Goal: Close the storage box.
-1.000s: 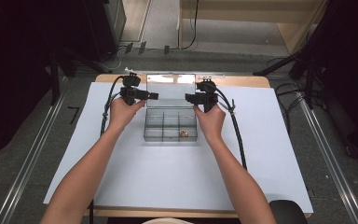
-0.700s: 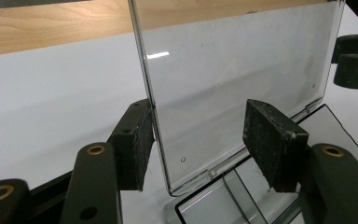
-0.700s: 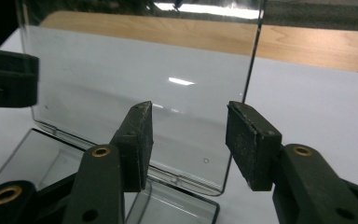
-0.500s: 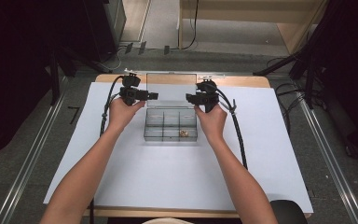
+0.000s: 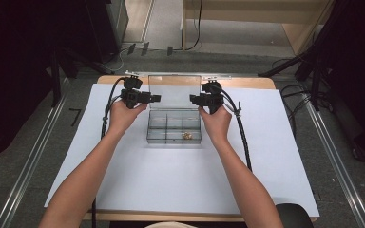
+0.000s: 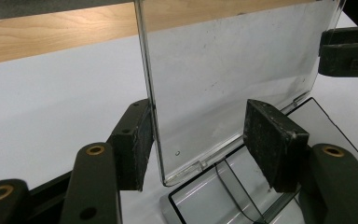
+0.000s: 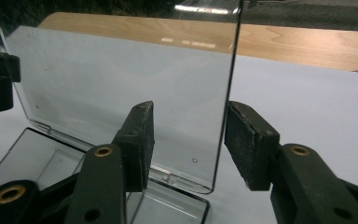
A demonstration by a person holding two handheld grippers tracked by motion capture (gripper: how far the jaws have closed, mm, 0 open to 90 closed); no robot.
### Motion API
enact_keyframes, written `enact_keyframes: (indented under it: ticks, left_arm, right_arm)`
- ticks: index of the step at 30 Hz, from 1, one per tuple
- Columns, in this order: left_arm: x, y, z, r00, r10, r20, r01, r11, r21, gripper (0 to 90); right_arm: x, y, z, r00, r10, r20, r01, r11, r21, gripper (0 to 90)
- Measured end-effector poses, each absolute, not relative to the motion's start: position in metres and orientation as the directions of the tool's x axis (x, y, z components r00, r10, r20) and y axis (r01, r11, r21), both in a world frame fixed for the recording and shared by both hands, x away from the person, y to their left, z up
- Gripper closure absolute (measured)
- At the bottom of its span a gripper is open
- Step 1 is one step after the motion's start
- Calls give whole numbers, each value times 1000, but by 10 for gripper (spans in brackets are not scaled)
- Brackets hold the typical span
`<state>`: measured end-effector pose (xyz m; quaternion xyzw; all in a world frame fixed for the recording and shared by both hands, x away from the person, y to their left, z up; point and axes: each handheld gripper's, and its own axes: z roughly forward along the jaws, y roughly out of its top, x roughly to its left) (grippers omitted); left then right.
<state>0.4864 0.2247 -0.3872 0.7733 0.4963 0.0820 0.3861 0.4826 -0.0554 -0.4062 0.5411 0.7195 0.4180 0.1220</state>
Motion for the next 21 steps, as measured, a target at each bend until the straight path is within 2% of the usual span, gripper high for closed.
enact_keyframes:
  ticks: [11, 21]
  left_arm:
    - [474, 223, -373, 517, 830, -207, 672, -244, 699, 442]
    - [467, 224, -363, 539, 814, -217, 675, -264, 689, 451]
  right_arm:
    - [472, -56, -391, -407, 884, 231, 641, 96, 761, 567]
    - [459, -58, -379, -439, 876, 200, 627, 139, 766, 592]
